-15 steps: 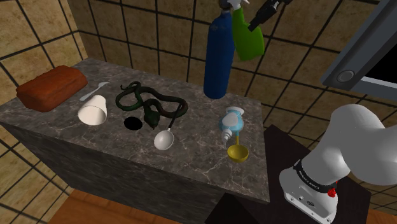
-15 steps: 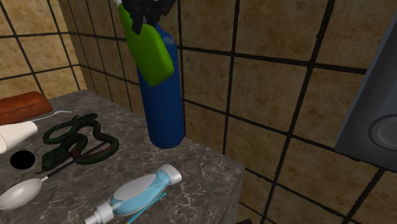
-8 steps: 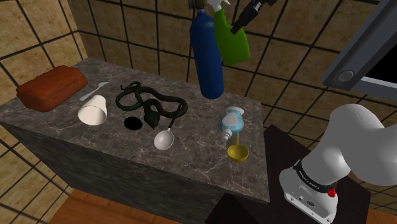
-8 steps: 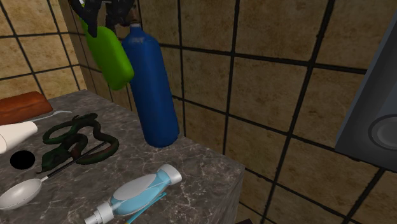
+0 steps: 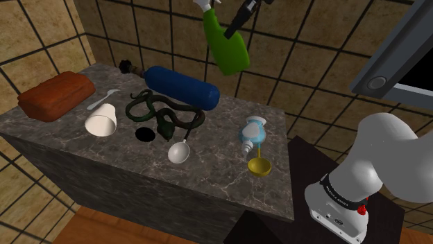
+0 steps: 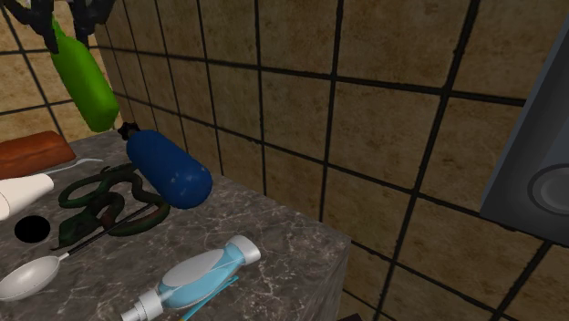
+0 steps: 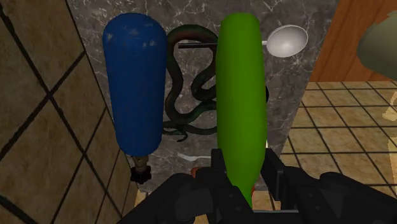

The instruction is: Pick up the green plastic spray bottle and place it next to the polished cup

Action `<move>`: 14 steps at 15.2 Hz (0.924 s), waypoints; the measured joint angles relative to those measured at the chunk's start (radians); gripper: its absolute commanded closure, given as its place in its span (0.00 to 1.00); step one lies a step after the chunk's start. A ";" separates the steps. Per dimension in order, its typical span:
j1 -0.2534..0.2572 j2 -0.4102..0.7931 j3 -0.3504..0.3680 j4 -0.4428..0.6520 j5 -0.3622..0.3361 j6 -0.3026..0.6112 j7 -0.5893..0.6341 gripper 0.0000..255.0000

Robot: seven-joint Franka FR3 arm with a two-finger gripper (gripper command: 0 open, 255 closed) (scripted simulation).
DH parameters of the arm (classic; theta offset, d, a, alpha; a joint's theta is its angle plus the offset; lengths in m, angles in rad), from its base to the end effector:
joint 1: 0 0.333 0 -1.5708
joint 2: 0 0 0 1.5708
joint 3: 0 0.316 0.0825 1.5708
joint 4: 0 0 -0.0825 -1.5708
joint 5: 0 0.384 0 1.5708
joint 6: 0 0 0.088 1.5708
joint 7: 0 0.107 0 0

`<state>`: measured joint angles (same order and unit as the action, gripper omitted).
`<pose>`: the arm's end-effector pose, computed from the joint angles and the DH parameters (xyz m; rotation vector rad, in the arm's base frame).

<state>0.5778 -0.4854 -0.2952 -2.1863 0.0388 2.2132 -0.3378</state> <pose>0.4411 0.1035 0.6223 -2.7581 -0.8577 -0.7307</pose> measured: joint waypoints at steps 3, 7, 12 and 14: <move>0.022 0.071 0.040 0.050 0.008 0.024 0.055 1.00; 0.047 0.153 0.093 0.115 0.008 0.043 0.131 1.00; 0.077 0.277 0.160 0.232 -0.007 0.053 0.236 1.00; 0.088 0.325 0.179 0.282 -0.014 0.052 0.270 1.00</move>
<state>0.6655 -0.1608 -0.1158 -1.9048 0.0246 2.2648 -0.0675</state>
